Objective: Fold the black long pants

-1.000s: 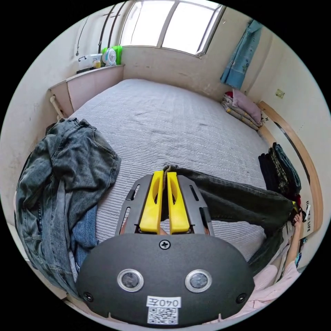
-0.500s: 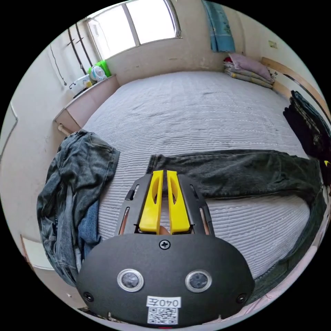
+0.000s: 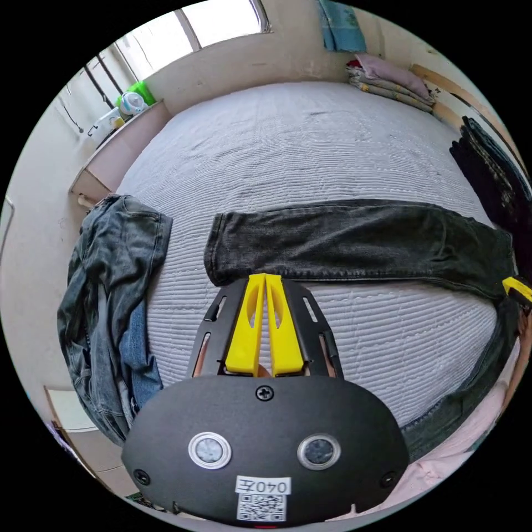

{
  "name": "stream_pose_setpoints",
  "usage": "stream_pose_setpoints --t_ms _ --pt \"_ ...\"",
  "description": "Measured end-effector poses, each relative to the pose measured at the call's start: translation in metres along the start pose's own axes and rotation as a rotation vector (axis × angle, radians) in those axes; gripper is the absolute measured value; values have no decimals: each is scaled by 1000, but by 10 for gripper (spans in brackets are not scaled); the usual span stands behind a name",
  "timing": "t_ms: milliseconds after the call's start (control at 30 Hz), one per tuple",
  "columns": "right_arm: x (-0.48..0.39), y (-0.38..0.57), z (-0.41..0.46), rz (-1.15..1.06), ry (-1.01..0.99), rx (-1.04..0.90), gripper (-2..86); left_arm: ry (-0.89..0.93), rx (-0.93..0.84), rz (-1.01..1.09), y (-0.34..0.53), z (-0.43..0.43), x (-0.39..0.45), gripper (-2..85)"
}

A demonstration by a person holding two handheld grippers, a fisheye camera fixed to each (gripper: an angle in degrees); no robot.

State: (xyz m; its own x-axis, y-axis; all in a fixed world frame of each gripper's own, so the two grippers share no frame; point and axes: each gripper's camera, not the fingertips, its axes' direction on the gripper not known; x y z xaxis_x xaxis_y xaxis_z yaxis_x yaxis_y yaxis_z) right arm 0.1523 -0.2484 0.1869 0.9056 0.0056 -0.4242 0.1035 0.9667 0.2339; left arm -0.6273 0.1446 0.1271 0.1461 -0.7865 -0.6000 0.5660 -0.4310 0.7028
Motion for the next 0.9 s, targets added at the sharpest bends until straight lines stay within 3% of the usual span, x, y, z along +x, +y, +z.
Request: stream_pose_setpoints --t_ms 100,167,200,300,400,533,667,800,900 --pt "-29 6 13 -88 139 23 -7 29 64 51 66 -53 3 -9" --pt "-43 15 67 -112 229 -203 -4 54 60 59 106 -77 -6 -9" --pt "-48 20 64 -123 243 -107 -5 60 46 52 131 -90 -16 -10" --pt "-53 11 58 -50 231 -175 -8 26 -9 30 180 -105 -45 -11" --pt "-66 20 6 -5 141 16 -9 44 -97 25 205 -101 -68 3" --pt "-78 65 -49 22 254 107 -10 135 -159 45 219 -87 -77 32" --pt "-68 110 -33 69 424 -61 -10 144 -196 52 220 -67 -73 35" --pt "-55 131 -1 139 400 -197 -10 -25 -188 214 227 -86 -47 -5" --pt "-55 141 17 161 398 -256 -10 -28 9 124 235 -150 -70 -9"
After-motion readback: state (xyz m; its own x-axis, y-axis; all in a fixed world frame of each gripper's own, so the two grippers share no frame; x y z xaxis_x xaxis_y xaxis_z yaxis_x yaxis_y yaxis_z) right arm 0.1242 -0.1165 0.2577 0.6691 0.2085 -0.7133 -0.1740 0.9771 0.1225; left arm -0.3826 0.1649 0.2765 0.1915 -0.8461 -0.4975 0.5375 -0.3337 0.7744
